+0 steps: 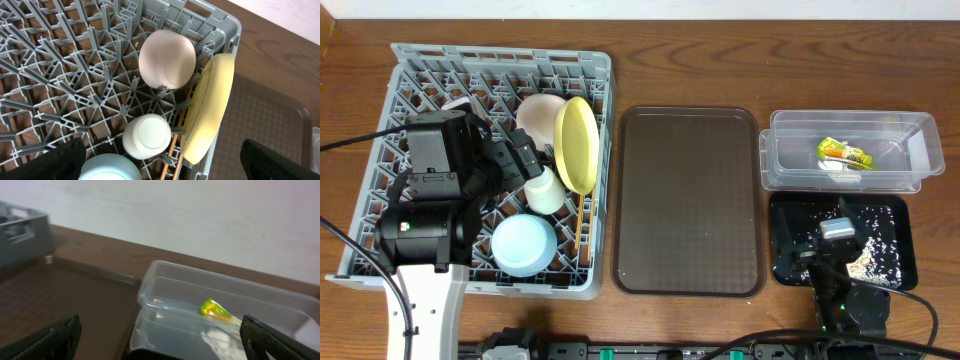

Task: Sort waste into correct bins and load items into the dishwasher

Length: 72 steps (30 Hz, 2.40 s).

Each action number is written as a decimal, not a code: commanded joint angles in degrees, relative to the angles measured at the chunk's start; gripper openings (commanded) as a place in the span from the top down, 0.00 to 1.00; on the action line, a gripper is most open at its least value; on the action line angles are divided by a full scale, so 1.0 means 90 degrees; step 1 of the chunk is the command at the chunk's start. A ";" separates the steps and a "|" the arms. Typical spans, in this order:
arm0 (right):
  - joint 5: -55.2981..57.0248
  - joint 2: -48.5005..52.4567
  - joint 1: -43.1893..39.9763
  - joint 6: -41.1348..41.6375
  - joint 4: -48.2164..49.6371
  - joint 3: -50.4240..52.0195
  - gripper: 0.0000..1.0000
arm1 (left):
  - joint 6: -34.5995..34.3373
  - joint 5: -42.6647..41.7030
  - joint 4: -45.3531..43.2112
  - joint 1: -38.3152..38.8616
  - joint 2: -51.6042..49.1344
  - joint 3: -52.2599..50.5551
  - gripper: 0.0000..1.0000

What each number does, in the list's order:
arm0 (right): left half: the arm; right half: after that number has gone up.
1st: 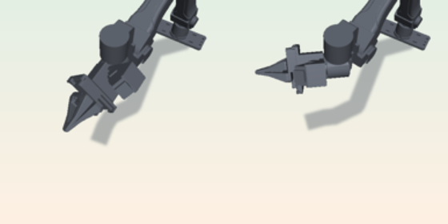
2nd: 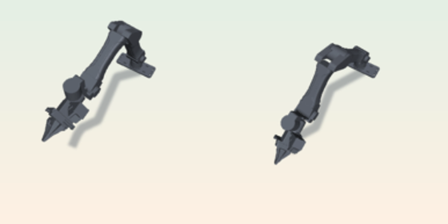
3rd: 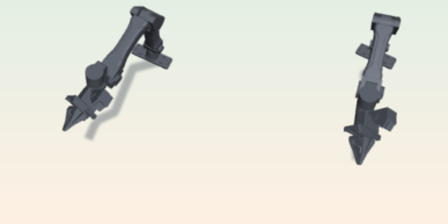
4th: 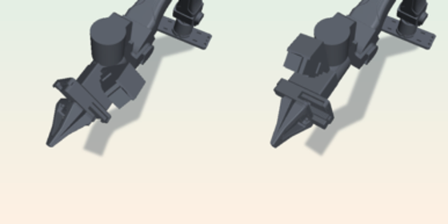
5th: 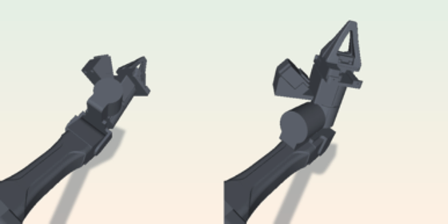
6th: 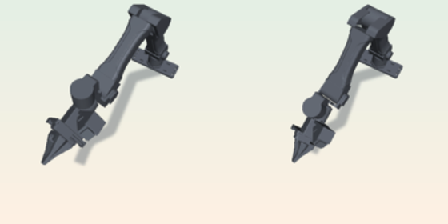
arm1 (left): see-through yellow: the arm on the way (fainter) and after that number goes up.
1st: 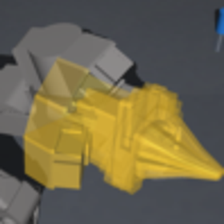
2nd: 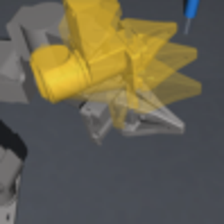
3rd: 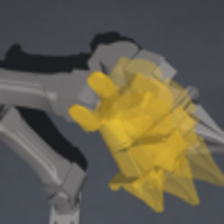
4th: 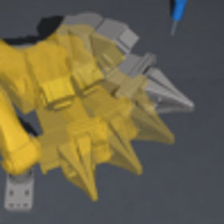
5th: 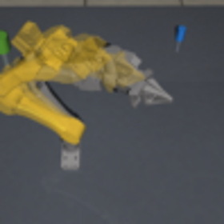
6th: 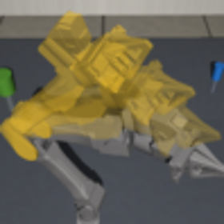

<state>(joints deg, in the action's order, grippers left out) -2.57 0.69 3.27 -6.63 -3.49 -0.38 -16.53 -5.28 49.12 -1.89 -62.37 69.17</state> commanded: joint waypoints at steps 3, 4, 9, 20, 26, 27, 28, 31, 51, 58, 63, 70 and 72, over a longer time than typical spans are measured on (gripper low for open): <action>0.0957 -0.0046 0.0019 0.1105 -0.0010 0.0010 0.01 | -0.0010 -0.0032 0.0015 -0.0044 -0.0012 0.0138 0.01; 0.0959 -0.0046 0.0019 0.1168 -0.0010 0.0010 0.01 | -0.0010 -0.0032 0.0015 -0.0044 -0.0012 0.0138 0.01; 0.0923 -0.0046 0.0017 0.1161 -0.0019 0.0010 0.01 | -0.0010 -0.0032 0.0015 -0.0044 -0.0012 0.0138 0.00; 0.0925 -0.0046 0.0015 0.1161 -0.0019 0.0010 0.01 | -0.0010 -0.0032 0.0015 -0.0044 -0.0012 0.0138 0.00; 0.0925 -0.0046 0.0015 0.1161 -0.0019 0.0010 0.01 | -0.0010 -0.0032 0.0015 -0.0044 -0.0012 0.0138 0.00; 0.0925 -0.0046 0.0015 0.1161 -0.0019 0.0010 0.01 | -0.0010 -0.0032 0.0015 -0.0044 -0.0012 0.0138 0.00; 0.0925 -0.0046 0.0015 0.1161 -0.0019 0.0010 0.01 | -0.0010 -0.0032 0.0015 -0.0044 -0.0012 0.0138 0.00; 0.0925 -0.0046 0.0015 0.1161 -0.0019 0.0010 0.01 | -0.0010 -0.0032 0.0015 -0.0044 -0.0012 0.0138 0.00; 0.0925 -0.0046 0.0015 0.1161 -0.0019 0.0010 0.01 | -0.0007 -0.0010 0.0017 -0.0044 0.1401 -0.0733 0.00; 0.0925 -0.0046 0.0015 0.1161 -0.0019 0.0010 0.01 | -0.0012 -0.0015 0.0015 -0.0044 0.3789 -0.2336 0.00; 0.0925 -0.0046 0.0015 0.1161 -0.0019 0.0010 0.01 | -0.0010 -0.0010 0.0007 -0.0044 0.5489 -0.3378 0.00; 0.0925 -0.0046 0.0015 0.1161 -0.0019 0.0010 0.01 | -0.0012 -0.0012 -0.1642 -0.0044 0.6904 -0.4828 0.00; 0.0925 -0.0046 0.0015 0.1161 -0.0019 0.0010 0.01 | -0.0017 -0.0017 -0.2540 -0.0036 0.6904 -0.5146 0.00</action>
<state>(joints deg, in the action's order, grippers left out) 4.97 0.62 3.25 3.03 -3.51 -0.38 -16.56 -5.45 34.24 -2.07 -1.76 26.89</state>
